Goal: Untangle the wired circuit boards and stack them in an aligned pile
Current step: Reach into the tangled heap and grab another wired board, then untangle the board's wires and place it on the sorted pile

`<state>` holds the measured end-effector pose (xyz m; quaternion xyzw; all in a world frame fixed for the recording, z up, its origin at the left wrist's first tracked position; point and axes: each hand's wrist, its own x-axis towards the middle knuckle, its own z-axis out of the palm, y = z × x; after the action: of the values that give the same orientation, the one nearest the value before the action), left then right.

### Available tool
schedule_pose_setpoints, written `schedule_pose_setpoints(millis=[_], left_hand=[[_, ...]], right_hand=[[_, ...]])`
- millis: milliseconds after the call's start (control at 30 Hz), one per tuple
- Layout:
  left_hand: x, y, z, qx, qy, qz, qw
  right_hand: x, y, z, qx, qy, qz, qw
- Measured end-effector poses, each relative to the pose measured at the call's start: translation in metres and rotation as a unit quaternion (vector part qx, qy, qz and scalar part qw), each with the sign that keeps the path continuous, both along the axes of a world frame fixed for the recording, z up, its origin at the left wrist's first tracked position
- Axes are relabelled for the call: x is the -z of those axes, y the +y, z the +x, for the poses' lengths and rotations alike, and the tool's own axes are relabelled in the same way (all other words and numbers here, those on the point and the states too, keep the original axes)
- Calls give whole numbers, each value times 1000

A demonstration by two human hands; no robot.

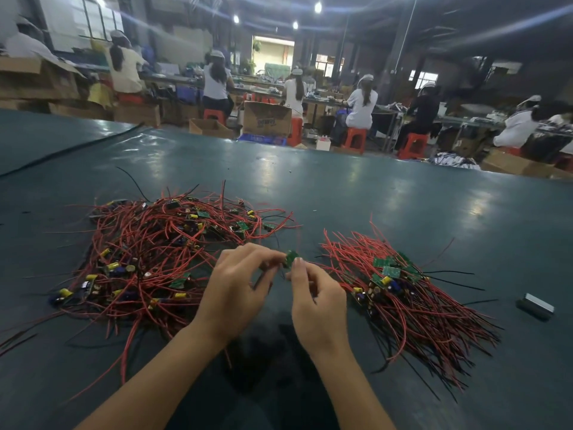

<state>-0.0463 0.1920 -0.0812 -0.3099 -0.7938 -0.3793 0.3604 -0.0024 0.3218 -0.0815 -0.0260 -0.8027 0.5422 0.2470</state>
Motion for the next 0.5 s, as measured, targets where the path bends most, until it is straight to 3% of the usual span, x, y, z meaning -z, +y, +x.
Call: schedule_pose_setpoints(millis=[100,300,400,500], left_hand=[[-2,4,5,13,79,-35,996],[-3,2,5,-35,122,-49,991],[-4,3,7,-60,127,-48,989],[-7,5,12,-26,122,-49,991]], right_hand=[[-6,-2,-2,-17,19,-142,990],[-13,1,-3,-19,18,-262,965],[-14,1,-4,5,20,-276,961],[-18,4,-5,40,26,-321,946]])
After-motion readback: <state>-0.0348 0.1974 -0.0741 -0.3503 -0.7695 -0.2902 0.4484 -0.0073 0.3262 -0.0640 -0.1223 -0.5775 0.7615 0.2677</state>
